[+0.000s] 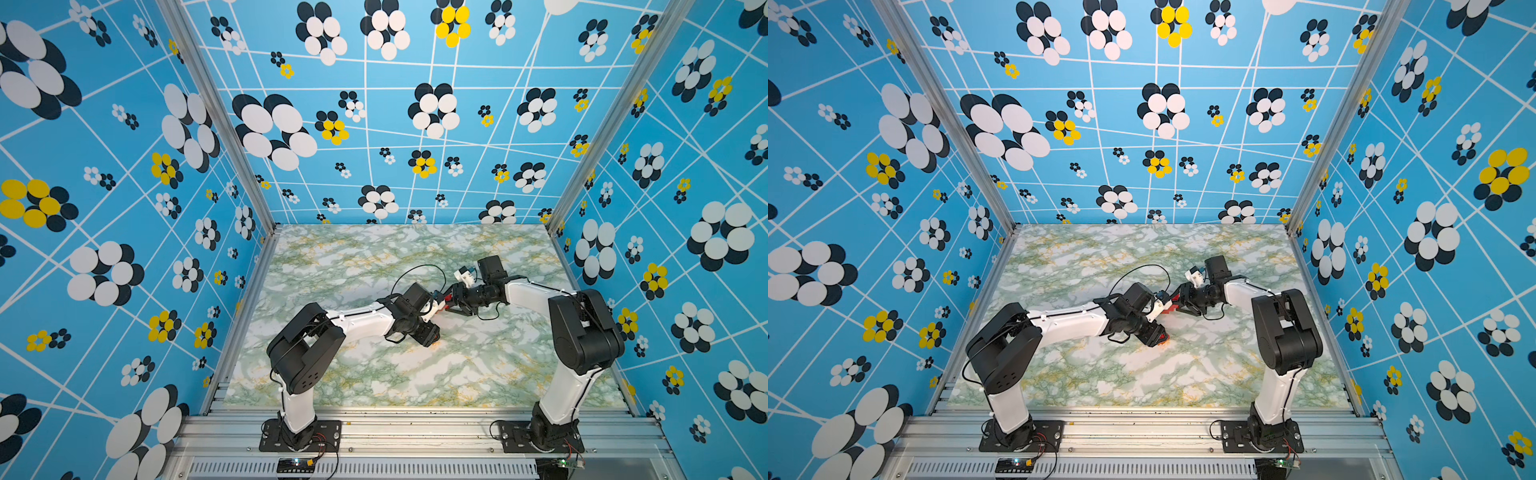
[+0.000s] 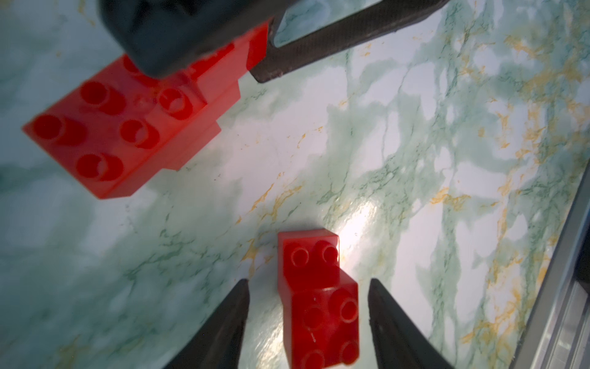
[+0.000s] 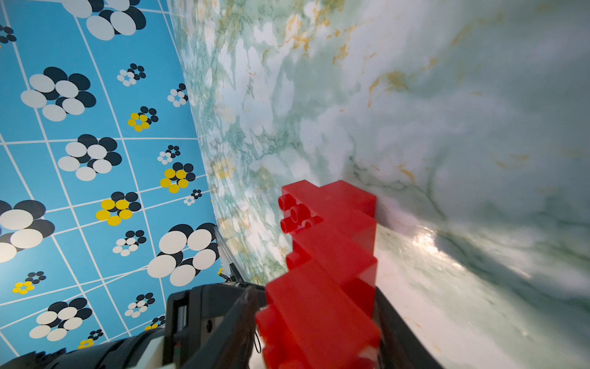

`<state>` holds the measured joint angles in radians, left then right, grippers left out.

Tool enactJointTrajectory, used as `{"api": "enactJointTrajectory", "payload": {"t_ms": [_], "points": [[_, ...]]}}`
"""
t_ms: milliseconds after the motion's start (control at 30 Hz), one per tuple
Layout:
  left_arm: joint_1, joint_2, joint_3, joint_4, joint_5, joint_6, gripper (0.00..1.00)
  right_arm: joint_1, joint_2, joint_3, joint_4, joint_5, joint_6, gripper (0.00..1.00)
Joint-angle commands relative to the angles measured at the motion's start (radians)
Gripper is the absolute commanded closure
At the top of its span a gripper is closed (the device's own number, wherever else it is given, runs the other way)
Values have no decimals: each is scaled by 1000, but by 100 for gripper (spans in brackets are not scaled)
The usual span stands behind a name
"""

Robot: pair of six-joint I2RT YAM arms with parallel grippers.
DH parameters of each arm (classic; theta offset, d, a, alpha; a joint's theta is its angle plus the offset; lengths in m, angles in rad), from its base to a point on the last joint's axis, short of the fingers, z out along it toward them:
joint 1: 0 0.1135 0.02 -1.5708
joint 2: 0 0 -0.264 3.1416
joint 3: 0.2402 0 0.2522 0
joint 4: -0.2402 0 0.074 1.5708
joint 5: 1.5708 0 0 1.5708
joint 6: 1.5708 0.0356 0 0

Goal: Assemble the letter v with lego
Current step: Pick up the lego brick from the center of the board.

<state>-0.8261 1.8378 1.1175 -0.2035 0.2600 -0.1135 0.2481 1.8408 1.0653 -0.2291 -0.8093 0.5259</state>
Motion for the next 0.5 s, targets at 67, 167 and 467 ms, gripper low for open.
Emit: {"api": "enactJointTrajectory", "payload": {"t_ms": [67,167,467], "points": [[-23,44,46,-95,-44,58,42,8,2,18,-26,11,-25,43],[-28,48,52,-94,-37,60,41,8,3,17,-28,13,-26,43],[-35,72,74,-109,-65,71,45,8,3,15,-29,14,-27,43]]}}
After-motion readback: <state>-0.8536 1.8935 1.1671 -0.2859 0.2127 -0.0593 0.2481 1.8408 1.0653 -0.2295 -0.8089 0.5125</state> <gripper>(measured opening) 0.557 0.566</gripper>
